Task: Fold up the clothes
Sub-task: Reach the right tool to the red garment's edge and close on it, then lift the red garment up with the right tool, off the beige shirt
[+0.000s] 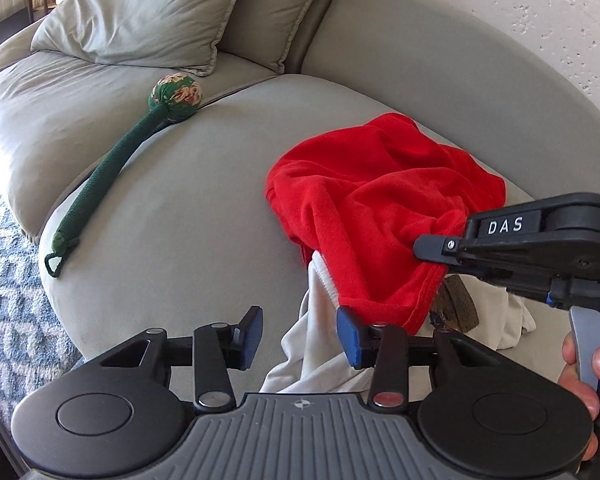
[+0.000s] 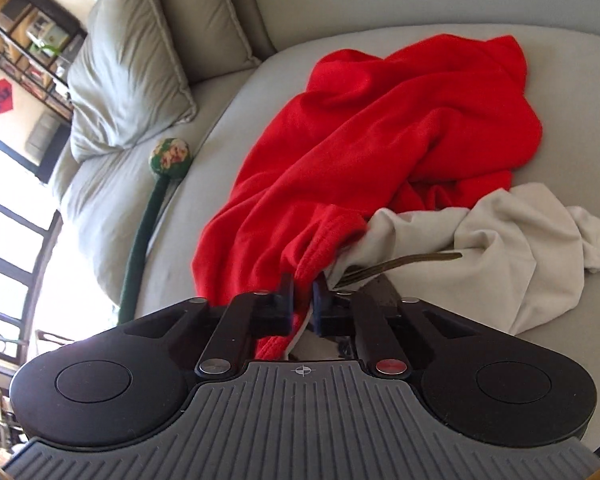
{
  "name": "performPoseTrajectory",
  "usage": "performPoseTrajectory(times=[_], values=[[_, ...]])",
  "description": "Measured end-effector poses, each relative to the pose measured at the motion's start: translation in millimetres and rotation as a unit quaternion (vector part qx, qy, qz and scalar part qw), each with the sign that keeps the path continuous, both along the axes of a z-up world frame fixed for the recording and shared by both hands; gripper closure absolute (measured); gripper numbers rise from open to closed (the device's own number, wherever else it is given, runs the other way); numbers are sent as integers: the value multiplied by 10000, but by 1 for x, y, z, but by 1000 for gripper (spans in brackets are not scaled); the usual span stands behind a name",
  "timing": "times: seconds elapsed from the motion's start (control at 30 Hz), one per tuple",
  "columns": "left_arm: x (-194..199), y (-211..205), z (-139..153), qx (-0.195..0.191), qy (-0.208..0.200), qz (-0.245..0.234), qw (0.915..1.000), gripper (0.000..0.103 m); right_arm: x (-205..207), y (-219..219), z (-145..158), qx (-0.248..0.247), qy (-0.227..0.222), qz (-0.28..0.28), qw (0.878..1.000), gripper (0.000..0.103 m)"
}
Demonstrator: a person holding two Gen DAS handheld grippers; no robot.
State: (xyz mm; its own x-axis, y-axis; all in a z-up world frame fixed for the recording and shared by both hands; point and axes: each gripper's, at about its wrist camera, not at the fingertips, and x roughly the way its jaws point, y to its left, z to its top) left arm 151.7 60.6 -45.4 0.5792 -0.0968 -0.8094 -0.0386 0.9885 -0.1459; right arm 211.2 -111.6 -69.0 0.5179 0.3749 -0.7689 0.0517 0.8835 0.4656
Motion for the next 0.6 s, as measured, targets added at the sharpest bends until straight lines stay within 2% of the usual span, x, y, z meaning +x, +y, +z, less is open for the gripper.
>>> performPoseTrajectory(times=[0.1,0.2,0.33,0.43,0.5,0.6], values=[[0,-3,17,25,-199,-76,9998,63,5,6,25,-199,-471,98,9986,98],[-5,-10,41,200,-481,-129,9986,62,4,9,72,-358,-1157,179,9925,98],[-23,-22,74,285,-899,-272,9952,59,-10,5,142,-691,-2024,111,9768,99],[-43,-33,100,302,-1262,-473,9904,58,-25,-16,188,-783,-2491,-220,9651,99],[-58,-42,119,141,-1487,-656,9866,58,-38,-37,220,-800,-2801,-601,9547,99],[-80,-58,148,-171,-1833,-970,9781,56,-74,-77,275,-680,-3395,-1245,9298,99]])
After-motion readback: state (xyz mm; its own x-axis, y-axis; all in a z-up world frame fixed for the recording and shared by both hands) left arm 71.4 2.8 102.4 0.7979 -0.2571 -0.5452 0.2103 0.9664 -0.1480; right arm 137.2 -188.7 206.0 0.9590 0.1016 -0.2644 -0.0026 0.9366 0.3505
